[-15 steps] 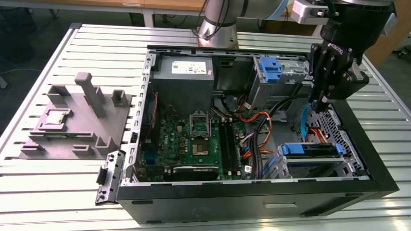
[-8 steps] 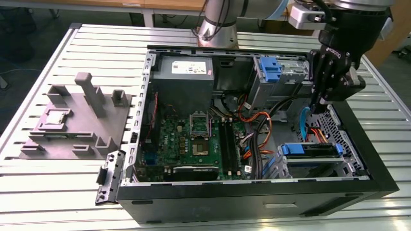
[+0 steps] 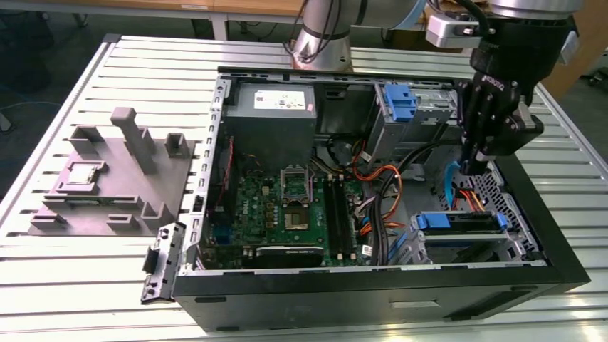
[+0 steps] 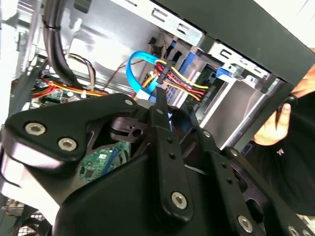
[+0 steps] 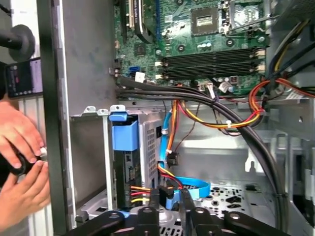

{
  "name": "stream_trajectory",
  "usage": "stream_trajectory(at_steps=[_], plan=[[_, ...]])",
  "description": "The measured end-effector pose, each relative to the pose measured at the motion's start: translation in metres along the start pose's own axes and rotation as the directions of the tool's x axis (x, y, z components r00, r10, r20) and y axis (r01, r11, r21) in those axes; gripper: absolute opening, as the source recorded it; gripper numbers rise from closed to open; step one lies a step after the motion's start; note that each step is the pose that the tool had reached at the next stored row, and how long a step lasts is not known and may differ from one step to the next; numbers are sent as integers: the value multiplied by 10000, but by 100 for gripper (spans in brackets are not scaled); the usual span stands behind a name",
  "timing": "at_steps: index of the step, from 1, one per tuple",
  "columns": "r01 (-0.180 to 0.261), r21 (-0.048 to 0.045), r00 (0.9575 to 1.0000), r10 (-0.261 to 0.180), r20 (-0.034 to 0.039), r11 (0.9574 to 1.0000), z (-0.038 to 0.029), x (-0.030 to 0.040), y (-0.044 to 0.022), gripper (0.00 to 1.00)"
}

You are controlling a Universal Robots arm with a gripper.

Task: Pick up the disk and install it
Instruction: 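Insert the second disk wire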

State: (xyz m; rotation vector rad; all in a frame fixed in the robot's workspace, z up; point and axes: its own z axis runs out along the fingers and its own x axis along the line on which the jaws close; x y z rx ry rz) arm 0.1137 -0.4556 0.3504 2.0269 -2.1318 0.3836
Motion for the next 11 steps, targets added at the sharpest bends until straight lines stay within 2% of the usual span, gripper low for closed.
stream_trajectory(at_steps=[1, 2, 5, 7, 11], plan=[[3, 5, 10000, -3, -72, 10000, 2, -1, 0, 30], [5, 10, 9999, -5, -129, 10000, 4, -1, 0, 23], [11, 17, 9997, -11, -239, 10000, 6, -2, 0, 21], [13, 19, 9996, -12, -272, 10000, 7, -2, 1, 21], [12, 20, 9996, -12, -277, 10000, 8, -2, 1, 21]])
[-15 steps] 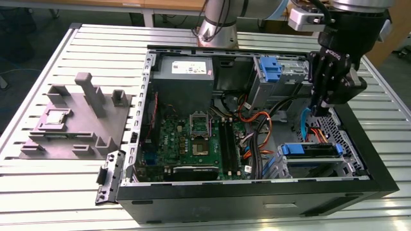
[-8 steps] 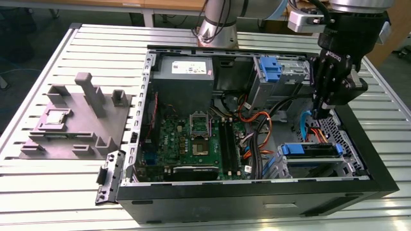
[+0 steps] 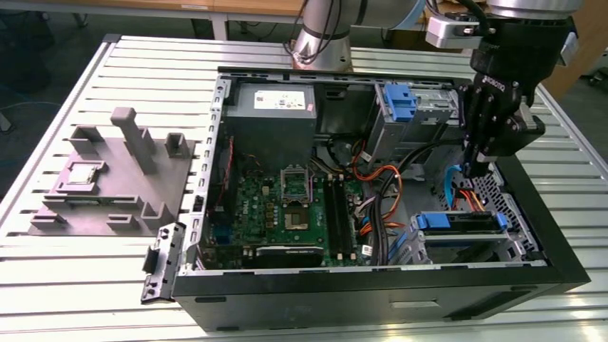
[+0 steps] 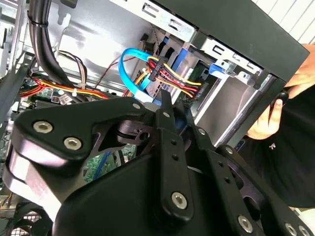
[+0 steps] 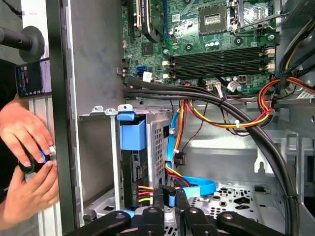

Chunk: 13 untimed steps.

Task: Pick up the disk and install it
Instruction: 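Insert the second disk wire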

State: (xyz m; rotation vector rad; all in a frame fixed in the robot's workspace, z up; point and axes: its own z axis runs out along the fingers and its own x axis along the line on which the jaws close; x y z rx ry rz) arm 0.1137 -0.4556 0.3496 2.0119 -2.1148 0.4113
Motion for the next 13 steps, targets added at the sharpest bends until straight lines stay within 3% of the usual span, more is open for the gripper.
stream_trajectory(at_steps=[2, 4, 5, 8, 9, 13], plan=[[2, 4, 10000, -2, -41, 10000, 5, -2, 0, 21], [8, 14, 9999, -7, -166, 10000, 12, -4, 1, 22], [11, 22, 9997, -11, -263, 10000, 15, -5, 1, 29], [30, 47, 9981, -27, -623, 10000, 24, -8, 2, 29], [33, 50, 9977, -30, -680, 10000, 29, -10, 2, 29], [28, 63, 9976, -24, -685, 10000, 51, -15, 3, 16]])
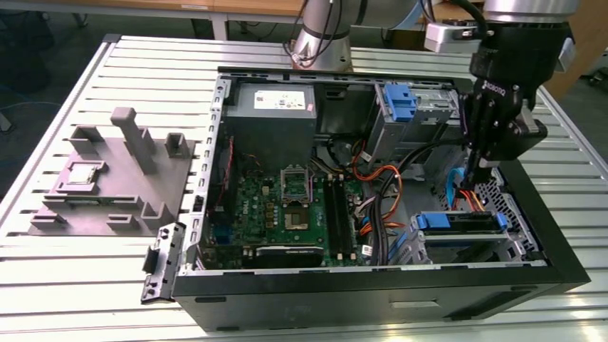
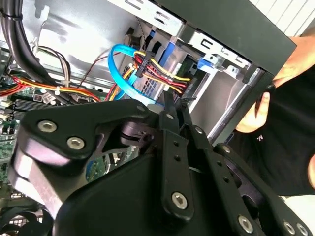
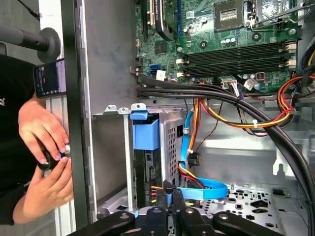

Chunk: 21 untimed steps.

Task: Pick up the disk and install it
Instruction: 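Insert the second disk wire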

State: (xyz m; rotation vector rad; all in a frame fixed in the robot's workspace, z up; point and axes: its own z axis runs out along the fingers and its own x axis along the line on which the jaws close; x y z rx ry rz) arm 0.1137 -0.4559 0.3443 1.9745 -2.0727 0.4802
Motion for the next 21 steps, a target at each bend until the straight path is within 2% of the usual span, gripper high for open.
stream_trajectory(at_steps=[5, 6, 7, 8, 9, 10, 12, 13, 14, 21], plan=[[-2, 8, 10000, 2, 8, 10000, 32, 45, 2, 16], [-1, 10, 10000, 1, 36, 10000, 40, 61, 7, 16], [-4, 8, 9999, 4, 102, 10000, 45, 72, 11, 16], [-8, 4, 9998, 8, 210, 10000, 49, 80, 14, 16], [-14, -4, 9994, 14, 352, 10000, 51, 87, 18, 16], [-22, -13, 9987, 22, 506, 10000, 54, 93, 21, 16], [-39, -34, 9963, 41, 862, 10000, 59, 103, 26, 16], [-46, -44, 9949, 51, 1009, 10000, 64, 113, 28, 16], [-45, -43, 9946, 49, 1035, 10000, 71, 130, 30, 16], [0, 0, 9946, 0, 1041, 10000, 132, 276, 48, 16]])
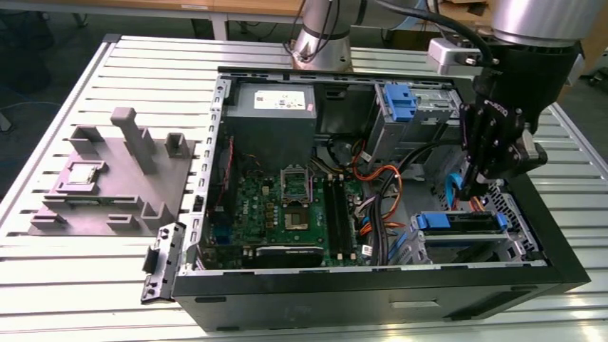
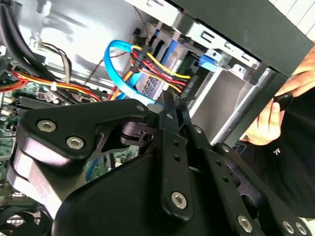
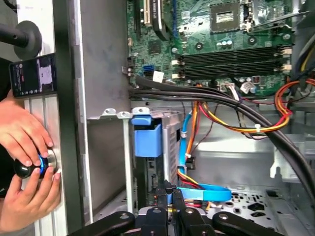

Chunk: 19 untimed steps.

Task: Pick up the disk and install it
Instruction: 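Insert the second disk wire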

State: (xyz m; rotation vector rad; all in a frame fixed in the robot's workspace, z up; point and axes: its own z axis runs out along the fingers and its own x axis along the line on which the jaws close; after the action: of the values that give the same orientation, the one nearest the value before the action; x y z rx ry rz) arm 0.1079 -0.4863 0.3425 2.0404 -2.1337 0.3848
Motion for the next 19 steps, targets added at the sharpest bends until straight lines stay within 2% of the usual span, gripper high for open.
stream_trajectory(at_steps=[6, 7, 8, 10, 11, 12, 14, 19], plan=[[11, 5, 10000, -11, 7, 10000, 6, 20, 1, 16], [9, 3, 10000, -9, 35, 10000, 7, 26, 2, 16], [1, -3, 9999, -1, 145, 10000, 11, 35, 2, 16], [-18, -21, 9988, 19, 491, 10000, 15, 51, 1, 16], [-25, -24, 9982, 26, 599, 10000, 19, 62, 1, 16], [-27, -21, 9980, 28, 637, 10000, 24, 78, 2, 16], [-25, 11, 9979, 24, 649, 10000, 34, 109, 5, 16], [-47, 204, 9977, 33, 672, 9998, 41, 142, 40, 16]])
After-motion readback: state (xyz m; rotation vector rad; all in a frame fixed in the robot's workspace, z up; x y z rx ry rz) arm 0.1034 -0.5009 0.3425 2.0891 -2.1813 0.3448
